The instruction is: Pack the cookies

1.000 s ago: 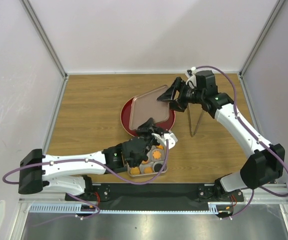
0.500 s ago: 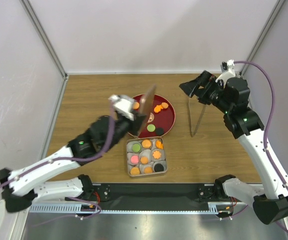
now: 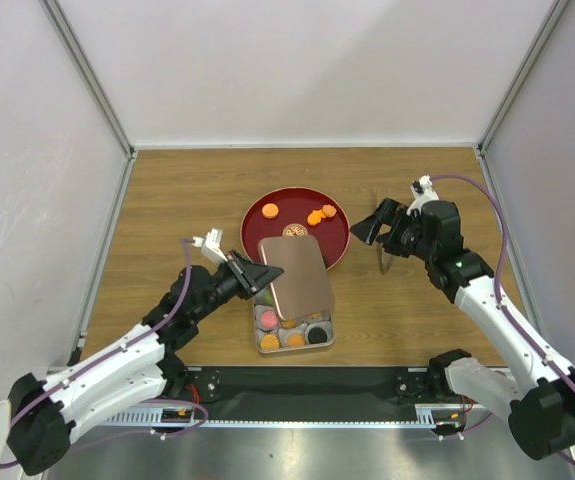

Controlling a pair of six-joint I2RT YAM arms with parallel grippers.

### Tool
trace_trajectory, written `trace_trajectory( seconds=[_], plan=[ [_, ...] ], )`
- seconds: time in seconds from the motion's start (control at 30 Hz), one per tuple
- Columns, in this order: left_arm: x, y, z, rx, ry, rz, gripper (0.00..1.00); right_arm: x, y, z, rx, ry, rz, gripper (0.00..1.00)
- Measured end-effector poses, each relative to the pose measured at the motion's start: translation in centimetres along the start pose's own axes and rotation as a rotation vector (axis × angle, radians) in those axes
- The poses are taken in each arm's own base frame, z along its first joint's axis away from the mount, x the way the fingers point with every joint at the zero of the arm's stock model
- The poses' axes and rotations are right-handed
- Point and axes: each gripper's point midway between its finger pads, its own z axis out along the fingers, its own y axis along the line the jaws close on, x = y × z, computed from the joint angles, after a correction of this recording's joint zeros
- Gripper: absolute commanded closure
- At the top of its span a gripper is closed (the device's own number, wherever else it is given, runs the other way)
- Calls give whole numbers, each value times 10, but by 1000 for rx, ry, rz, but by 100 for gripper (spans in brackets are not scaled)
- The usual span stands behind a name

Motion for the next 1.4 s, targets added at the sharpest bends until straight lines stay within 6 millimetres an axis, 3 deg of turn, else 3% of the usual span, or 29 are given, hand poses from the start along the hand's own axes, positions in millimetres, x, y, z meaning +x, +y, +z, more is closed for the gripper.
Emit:
trace_trajectory(
  seconds=[0.13,0.37,0.73,1.0,1.4],
  plan=[
    [13,0,4,47,54,-119,100,9,2,-4,-36,-10,-10,2],
    [17,-9,5,126,97,-235,100,39,-2,2,-53,38,-19,2],
    [22,7,-2,133,147,-317,100,77,-14,11,-87,92,16,0],
    [35,27,-7,114,214,-364,100,115,-11,15,-185,160,74,0],
    [33,28,-9,143,236,-368,98,150,-3,19,-248,230,99,0]
  ],
)
